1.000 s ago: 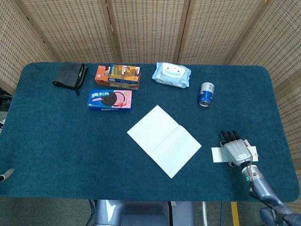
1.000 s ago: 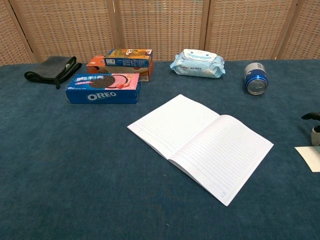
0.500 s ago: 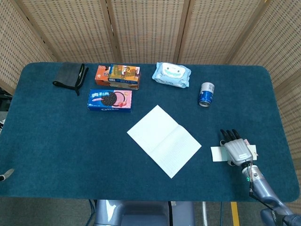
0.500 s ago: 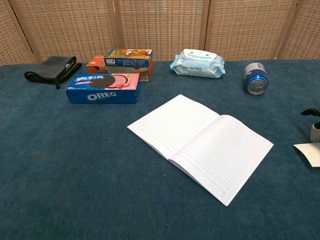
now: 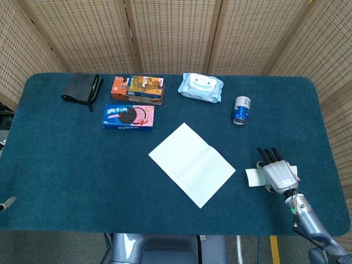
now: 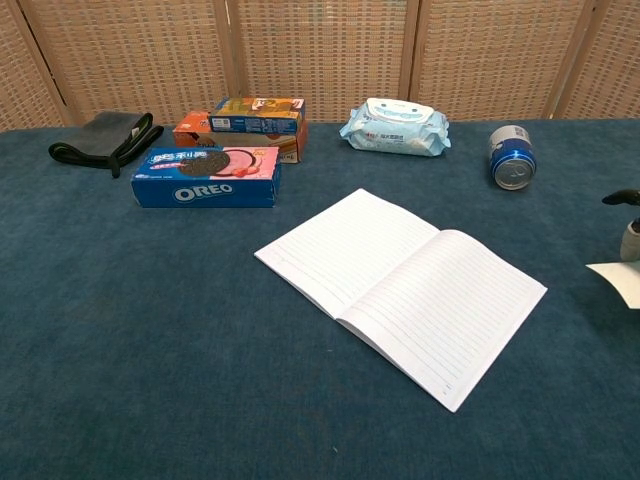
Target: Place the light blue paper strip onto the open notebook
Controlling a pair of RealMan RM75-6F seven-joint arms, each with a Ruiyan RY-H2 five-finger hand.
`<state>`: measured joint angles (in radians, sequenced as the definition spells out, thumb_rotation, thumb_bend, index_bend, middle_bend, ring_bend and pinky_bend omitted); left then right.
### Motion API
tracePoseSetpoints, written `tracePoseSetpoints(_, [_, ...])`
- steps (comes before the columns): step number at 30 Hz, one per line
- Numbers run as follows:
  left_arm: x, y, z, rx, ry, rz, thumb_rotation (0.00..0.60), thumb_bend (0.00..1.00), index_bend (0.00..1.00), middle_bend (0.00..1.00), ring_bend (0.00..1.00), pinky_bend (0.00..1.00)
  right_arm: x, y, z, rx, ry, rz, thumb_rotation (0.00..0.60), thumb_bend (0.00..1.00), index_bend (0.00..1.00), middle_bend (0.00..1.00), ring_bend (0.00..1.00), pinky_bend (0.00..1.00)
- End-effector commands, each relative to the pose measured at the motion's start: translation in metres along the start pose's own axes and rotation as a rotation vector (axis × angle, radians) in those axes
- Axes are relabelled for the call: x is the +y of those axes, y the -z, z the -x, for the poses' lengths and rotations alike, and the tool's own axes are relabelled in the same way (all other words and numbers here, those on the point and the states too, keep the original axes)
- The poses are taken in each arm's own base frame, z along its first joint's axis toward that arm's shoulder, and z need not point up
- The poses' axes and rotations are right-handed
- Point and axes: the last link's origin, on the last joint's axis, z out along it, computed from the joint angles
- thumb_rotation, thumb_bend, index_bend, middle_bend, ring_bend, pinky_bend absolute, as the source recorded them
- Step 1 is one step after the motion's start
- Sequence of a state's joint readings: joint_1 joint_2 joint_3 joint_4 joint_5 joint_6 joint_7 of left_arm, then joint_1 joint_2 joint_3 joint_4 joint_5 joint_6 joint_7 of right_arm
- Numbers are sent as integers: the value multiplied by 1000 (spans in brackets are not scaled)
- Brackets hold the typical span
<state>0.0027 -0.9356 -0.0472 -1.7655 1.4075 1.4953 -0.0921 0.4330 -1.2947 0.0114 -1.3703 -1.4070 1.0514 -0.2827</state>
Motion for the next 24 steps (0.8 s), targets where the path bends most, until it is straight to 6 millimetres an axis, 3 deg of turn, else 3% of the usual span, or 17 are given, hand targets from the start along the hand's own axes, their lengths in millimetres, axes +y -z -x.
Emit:
tracePoseSetpoints(1, [0, 0, -1, 0, 2, 0, 600, 0, 0, 0, 0, 0, -4, -2, -15, 43, 30, -24, 600, 208, 578, 0, 0, 1])
tracePoseSetpoints(3, [-2, -2, -2, 0, 8, -7, 600, 0, 0, 0, 0, 0, -12, -10, -39, 98, 83, -54, 600, 208, 578, 0, 0, 4])
tracePoseSetpoints(12, [-2, -10, -1, -23, 9, -25, 600, 0, 0, 0, 0, 0, -37, -35, -98, 175, 233, -113, 600, 231, 578, 0, 0, 25])
tracePoseSetpoints(15, [-3, -18, -1, -39, 16, -36, 600, 0, 0, 0, 0, 0, -58, -54, -131, 216, 310, -164, 600, 234, 578, 0, 0, 36])
tracePoseSetpoints(18, [-4, -23, 0, -47, 18, -44, 600, 0, 0, 0, 0, 0, -74, -63, -147, 233, 335, -193, 600, 234, 578, 0, 0, 36])
tracePoseSetpoints(19, [-4, -26, 0, -51, 23, -48, 600, 0, 0, 0, 0, 0, -87, -70, -157, 253, 355, -222, 600, 234, 578, 0, 0, 36])
tracePoseSetpoints(24, [-5, -32, -1, -50, 31, -61, 600, 0, 0, 0, 0, 0, -128, -89, -173, 267, 403, -304, 600, 250, 578, 0, 0, 37])
